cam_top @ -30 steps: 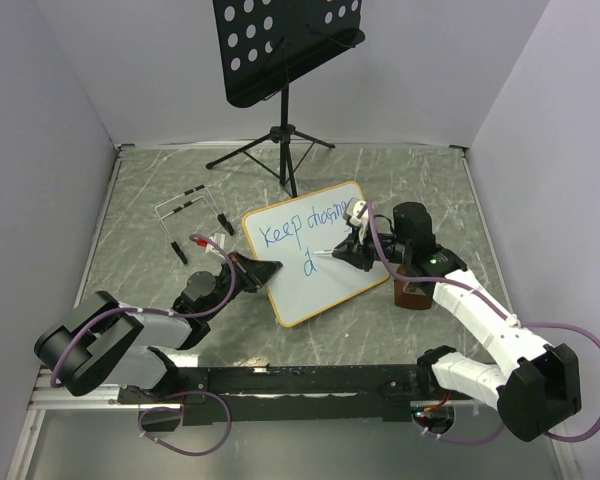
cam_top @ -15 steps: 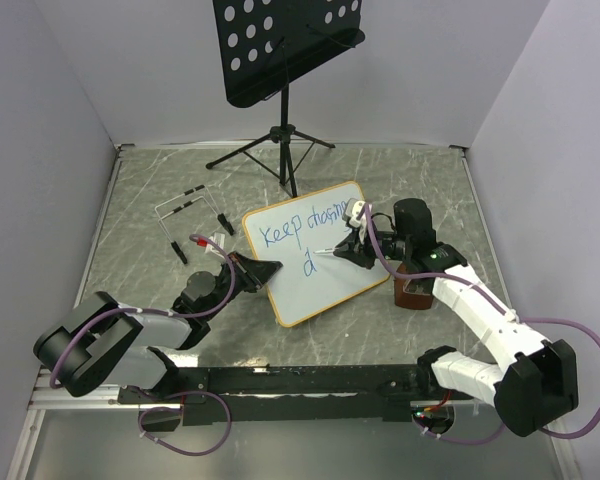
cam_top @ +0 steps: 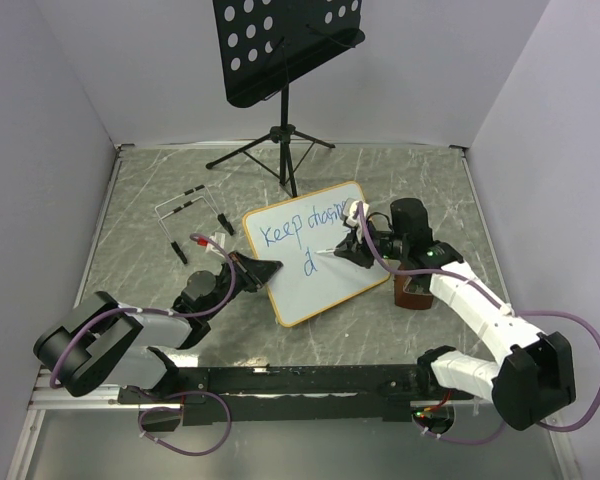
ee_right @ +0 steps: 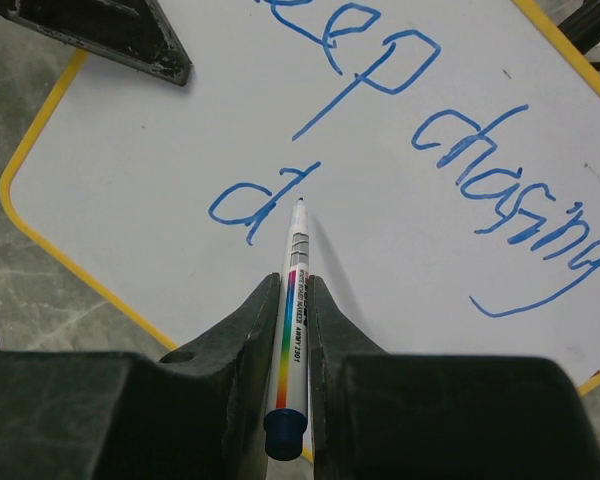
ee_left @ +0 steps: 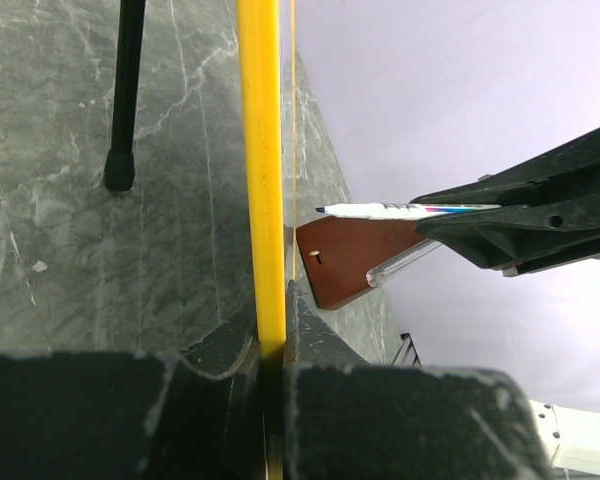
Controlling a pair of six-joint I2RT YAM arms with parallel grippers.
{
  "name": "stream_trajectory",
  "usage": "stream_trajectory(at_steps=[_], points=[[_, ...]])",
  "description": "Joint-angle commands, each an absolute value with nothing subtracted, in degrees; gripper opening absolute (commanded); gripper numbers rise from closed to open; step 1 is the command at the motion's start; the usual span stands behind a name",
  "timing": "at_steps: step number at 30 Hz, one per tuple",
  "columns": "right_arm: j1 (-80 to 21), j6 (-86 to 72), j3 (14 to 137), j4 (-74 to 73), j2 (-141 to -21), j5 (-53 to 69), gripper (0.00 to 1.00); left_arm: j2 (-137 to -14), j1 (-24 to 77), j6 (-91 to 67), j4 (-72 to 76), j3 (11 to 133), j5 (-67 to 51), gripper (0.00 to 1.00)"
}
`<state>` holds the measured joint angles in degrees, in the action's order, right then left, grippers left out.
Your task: Write a sentence on the whiteboard
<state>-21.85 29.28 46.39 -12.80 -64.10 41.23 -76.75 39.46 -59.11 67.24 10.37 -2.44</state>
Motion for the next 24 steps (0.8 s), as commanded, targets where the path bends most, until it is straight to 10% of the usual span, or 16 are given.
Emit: stream_trajectory(at_steps=[1,24], points=[[-21.71,30.41,46.85,-11.43,-65.04,41.66,0.00,-76.90,39.81,-57.13,71.72,13.10,-4.22,0.01],[-21.71,33.04,47.55,-18.10,-66.19,42.01,0.00,-76.38,39.81,-57.22,72.68,11.95,-3.60,0.01]])
